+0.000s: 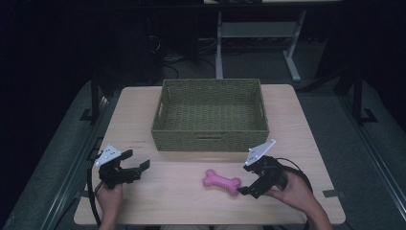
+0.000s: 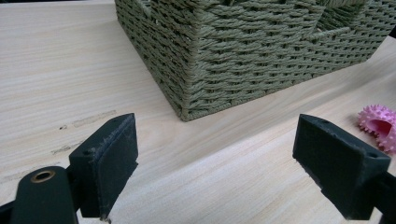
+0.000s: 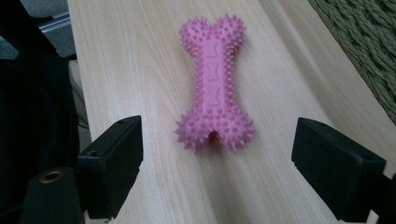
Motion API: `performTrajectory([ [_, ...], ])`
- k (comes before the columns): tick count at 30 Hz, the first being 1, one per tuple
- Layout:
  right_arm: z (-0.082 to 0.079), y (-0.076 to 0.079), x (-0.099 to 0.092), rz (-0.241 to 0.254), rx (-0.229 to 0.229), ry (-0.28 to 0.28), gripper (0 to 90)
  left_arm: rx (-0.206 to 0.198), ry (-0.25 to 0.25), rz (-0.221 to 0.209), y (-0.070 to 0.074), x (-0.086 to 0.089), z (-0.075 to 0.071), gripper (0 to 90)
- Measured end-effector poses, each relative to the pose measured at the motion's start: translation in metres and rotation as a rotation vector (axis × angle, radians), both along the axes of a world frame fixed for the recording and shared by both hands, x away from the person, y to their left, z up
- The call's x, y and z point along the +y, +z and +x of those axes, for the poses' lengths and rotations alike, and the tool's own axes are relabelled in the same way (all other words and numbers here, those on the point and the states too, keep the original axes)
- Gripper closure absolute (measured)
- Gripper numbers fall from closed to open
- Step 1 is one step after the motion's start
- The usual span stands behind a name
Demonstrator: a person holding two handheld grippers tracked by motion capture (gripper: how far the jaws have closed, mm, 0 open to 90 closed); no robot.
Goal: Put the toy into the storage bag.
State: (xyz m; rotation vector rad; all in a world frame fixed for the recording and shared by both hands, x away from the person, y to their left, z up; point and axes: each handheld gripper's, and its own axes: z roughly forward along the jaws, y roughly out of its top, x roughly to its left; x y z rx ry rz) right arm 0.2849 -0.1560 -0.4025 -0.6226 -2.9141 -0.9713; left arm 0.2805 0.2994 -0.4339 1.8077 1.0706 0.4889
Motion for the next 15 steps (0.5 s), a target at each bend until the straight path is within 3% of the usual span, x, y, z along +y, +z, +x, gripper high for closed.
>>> performTrajectory([
  [15, 0.01, 0.0, 0.029, -0.035, 0.004, 0.06, 16.4, 0.001, 0.001, -0.002, 0.0, 0.0, 0.001, 13.6],
])
